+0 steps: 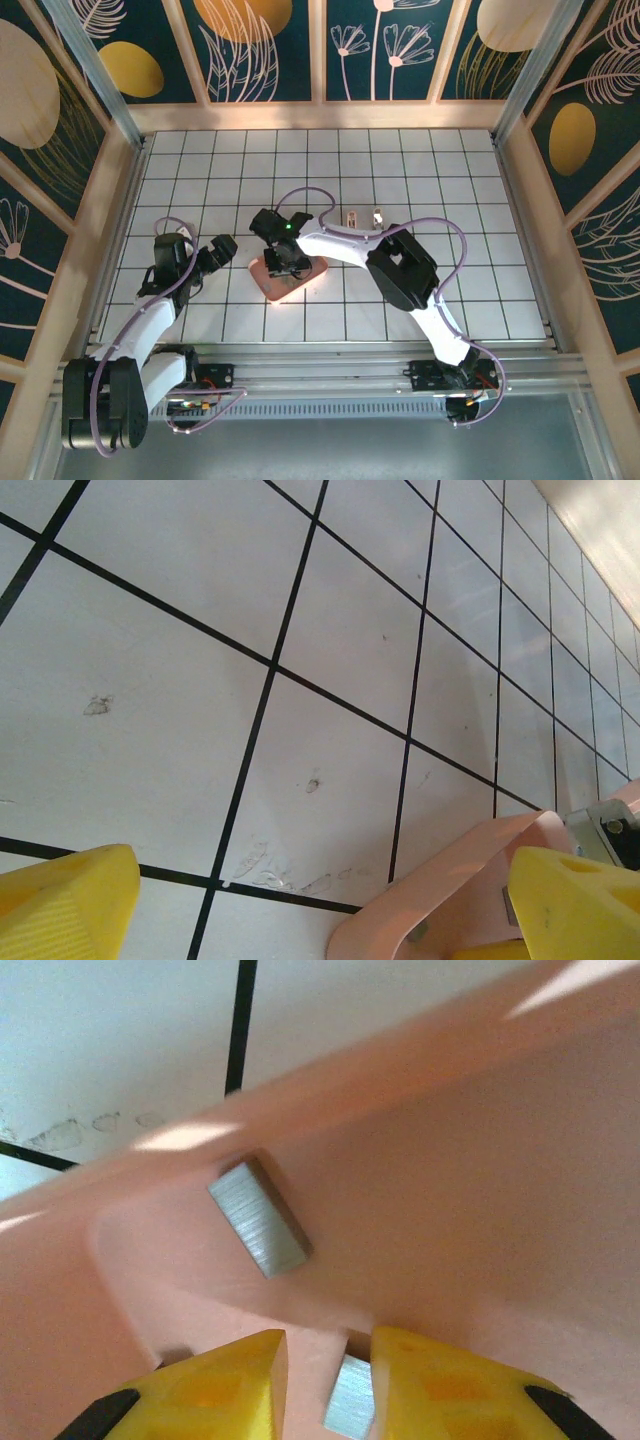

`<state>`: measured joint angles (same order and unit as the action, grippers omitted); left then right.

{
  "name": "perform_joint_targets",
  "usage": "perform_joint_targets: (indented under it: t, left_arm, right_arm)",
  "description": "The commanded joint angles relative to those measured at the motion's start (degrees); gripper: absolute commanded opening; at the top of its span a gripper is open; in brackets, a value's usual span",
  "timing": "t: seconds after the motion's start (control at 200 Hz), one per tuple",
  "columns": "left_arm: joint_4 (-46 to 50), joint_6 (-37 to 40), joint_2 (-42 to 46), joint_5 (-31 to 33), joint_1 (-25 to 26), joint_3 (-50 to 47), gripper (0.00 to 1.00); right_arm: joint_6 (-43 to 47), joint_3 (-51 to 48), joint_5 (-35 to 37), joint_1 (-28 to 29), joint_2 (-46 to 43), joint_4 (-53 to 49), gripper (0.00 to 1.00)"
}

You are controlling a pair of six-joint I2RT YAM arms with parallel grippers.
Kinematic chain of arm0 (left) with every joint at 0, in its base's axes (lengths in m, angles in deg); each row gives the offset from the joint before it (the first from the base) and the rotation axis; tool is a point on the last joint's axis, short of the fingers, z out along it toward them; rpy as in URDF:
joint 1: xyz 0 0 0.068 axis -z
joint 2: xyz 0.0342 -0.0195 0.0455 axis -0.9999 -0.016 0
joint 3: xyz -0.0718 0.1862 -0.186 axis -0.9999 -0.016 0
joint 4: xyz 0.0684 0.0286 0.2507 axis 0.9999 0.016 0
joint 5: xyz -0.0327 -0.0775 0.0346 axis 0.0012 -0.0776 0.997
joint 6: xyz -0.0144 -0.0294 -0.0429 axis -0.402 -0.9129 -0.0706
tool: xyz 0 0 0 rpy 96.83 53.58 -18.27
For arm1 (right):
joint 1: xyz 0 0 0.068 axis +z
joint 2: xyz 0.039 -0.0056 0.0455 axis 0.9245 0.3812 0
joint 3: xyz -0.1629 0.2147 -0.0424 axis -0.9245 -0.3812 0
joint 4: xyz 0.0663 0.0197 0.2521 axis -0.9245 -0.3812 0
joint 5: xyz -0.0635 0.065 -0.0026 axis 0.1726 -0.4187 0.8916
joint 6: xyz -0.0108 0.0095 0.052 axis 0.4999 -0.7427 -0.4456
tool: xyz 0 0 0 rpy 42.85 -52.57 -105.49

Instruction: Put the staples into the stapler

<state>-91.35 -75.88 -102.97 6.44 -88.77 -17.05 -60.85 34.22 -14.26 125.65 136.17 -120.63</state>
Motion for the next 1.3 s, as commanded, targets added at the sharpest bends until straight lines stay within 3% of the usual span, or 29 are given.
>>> perform_joint_targets:
  t: [0.0,0.39,1.296]
  left_arm:
    - [0.36,1.06,-0.01,-1.21,-0.32,-0.52,0.95]
    - [0.1,1.5,0.17,-1.44,-0.32,-0.87,0.95]
    - [-0.78,1.78,-0.36,-1.86,-0.32,-1.13,0.95]
  right_arm:
    - [-1.66,1.48,1.88,0.93,1.31,-4.04,0.32]
    - [-3.19,3.96,5.75,1.48,0.31,-7.01,0.37]
    - [-2.24,3.97,-0.46,1.35,3.34,-4.91,0.32]
